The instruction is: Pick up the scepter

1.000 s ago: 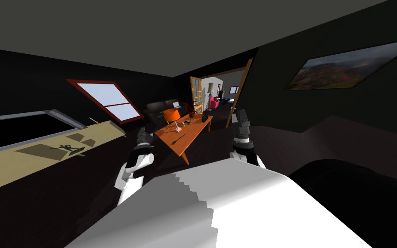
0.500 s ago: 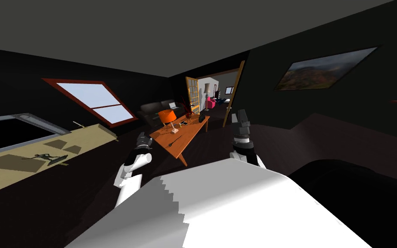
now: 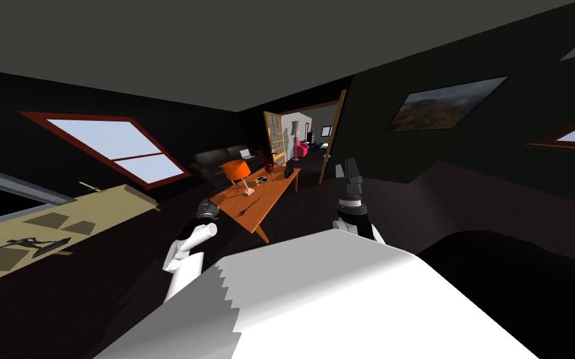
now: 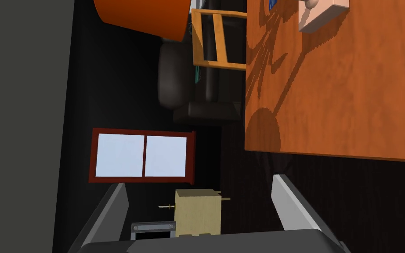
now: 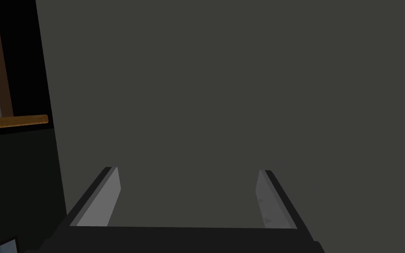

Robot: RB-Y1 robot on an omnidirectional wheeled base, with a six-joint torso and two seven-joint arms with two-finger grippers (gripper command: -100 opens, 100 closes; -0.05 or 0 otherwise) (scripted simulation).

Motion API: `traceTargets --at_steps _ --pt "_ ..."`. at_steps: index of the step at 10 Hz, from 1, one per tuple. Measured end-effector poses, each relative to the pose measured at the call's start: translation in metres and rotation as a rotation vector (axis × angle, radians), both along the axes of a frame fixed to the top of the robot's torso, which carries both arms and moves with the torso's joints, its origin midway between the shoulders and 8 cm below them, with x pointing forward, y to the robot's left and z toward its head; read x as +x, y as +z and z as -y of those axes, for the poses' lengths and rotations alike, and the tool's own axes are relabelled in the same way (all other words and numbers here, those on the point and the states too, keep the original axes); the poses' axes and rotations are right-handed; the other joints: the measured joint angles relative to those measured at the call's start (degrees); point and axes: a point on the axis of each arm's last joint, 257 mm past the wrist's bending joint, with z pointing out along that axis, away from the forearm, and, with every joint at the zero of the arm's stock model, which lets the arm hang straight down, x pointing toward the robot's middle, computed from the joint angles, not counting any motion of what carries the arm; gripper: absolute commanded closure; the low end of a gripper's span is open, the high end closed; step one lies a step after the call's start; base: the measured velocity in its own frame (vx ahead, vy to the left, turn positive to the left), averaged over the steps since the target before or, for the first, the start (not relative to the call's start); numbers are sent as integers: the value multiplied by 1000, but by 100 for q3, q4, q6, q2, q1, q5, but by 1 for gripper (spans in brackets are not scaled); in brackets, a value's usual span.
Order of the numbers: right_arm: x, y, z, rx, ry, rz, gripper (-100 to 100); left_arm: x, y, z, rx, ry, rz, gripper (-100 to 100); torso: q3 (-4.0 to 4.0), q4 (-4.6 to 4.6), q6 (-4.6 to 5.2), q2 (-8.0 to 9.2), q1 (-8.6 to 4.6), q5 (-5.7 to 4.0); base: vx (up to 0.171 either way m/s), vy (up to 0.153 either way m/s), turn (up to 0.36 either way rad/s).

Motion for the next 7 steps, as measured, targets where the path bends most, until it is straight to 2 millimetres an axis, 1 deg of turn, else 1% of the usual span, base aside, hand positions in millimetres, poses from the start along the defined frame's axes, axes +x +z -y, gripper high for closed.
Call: traceTargets --at_steps 2,3,7 --pt "0 0 0 0 0 0 0 -3 -22 -17 -53 29 -47 -100 -2 -1 1 -4 0 0 36 -14 -139" --pt "0 0 0 0 0 0 0 -5 -32 -29 -89 51 -71 -100 -5 -2 4 -10 -2 -1 43 -11 -89" --pt "0 0 0 0 0 0 0 -25 -86 -51 -224 116 -182 -100 -8 -3 3 -15 2 1 48 -2 -141"
